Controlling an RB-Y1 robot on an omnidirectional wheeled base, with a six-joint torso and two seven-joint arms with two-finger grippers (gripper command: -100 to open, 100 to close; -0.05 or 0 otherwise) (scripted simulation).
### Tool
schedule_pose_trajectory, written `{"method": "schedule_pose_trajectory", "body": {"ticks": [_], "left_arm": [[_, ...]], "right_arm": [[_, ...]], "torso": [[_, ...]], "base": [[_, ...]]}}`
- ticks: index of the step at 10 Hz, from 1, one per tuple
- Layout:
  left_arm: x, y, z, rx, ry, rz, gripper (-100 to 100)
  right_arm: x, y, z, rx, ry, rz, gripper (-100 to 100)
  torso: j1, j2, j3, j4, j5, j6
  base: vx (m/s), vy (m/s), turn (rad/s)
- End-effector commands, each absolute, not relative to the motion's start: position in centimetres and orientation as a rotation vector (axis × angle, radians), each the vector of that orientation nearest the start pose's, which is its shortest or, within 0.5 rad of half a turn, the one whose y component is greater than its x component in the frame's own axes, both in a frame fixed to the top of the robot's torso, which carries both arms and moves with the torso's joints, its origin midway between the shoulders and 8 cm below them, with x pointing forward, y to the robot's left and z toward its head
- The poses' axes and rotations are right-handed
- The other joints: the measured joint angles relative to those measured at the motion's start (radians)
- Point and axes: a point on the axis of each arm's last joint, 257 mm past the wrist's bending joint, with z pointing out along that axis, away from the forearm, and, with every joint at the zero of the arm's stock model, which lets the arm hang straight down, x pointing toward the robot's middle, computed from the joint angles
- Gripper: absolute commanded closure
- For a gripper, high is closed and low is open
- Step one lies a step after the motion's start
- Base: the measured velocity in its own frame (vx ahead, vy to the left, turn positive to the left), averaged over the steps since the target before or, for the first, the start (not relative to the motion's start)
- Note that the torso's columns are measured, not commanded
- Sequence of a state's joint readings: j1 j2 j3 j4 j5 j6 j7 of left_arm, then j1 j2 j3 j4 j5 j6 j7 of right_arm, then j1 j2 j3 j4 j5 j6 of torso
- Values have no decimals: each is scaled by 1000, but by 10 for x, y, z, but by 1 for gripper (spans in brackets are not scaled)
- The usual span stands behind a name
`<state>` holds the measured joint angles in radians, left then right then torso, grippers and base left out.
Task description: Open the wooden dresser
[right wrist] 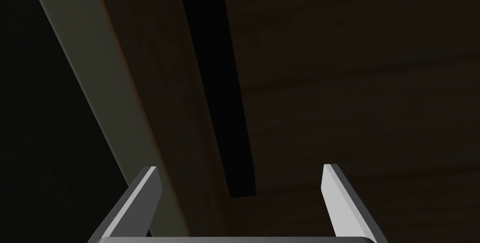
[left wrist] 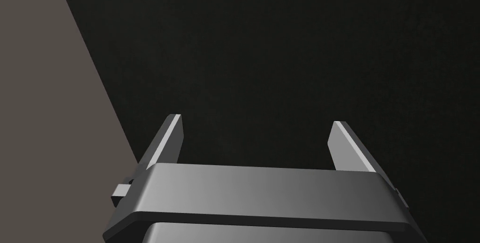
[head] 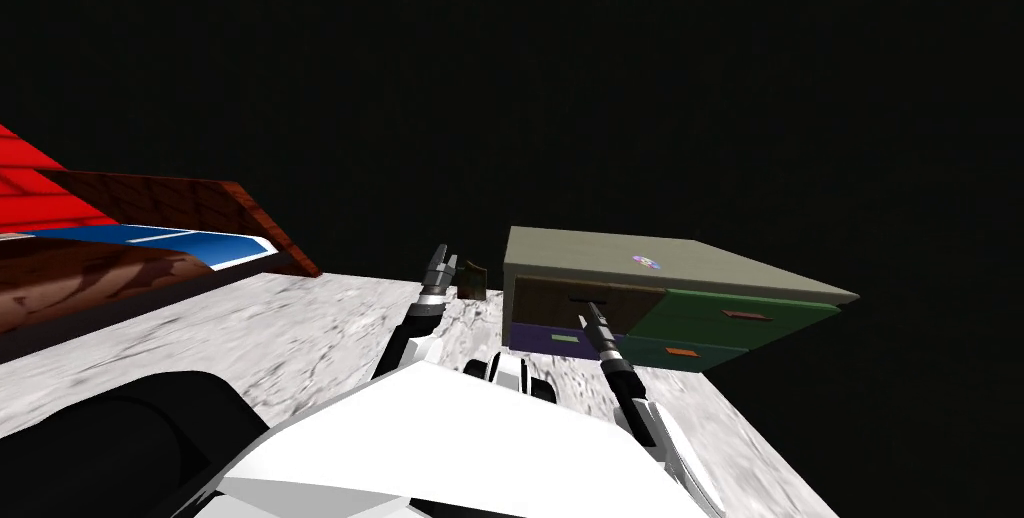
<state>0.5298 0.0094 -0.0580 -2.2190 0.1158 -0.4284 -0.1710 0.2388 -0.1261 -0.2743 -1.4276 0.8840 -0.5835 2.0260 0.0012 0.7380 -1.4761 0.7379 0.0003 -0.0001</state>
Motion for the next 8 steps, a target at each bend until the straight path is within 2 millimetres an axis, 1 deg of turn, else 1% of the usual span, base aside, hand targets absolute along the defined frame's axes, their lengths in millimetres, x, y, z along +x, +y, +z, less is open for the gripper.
{"method": "schedule_pose_trajectory", "body": {"ticks": [1,8], "left_arm": [[364,278,-29,-790,718,-1228,0],[364,278,-29,-790,718,-1228,0]], "right_arm": [[425,-331,-304,-1180,1171,-1015,-100],[404,-332,-302,-1112,1147,-991,-100]], "torso": [[0,1,0,0,0,0],[-1,0,0,0,0,0]], "base": [[86,100,-100],[70,70,-67]]}}
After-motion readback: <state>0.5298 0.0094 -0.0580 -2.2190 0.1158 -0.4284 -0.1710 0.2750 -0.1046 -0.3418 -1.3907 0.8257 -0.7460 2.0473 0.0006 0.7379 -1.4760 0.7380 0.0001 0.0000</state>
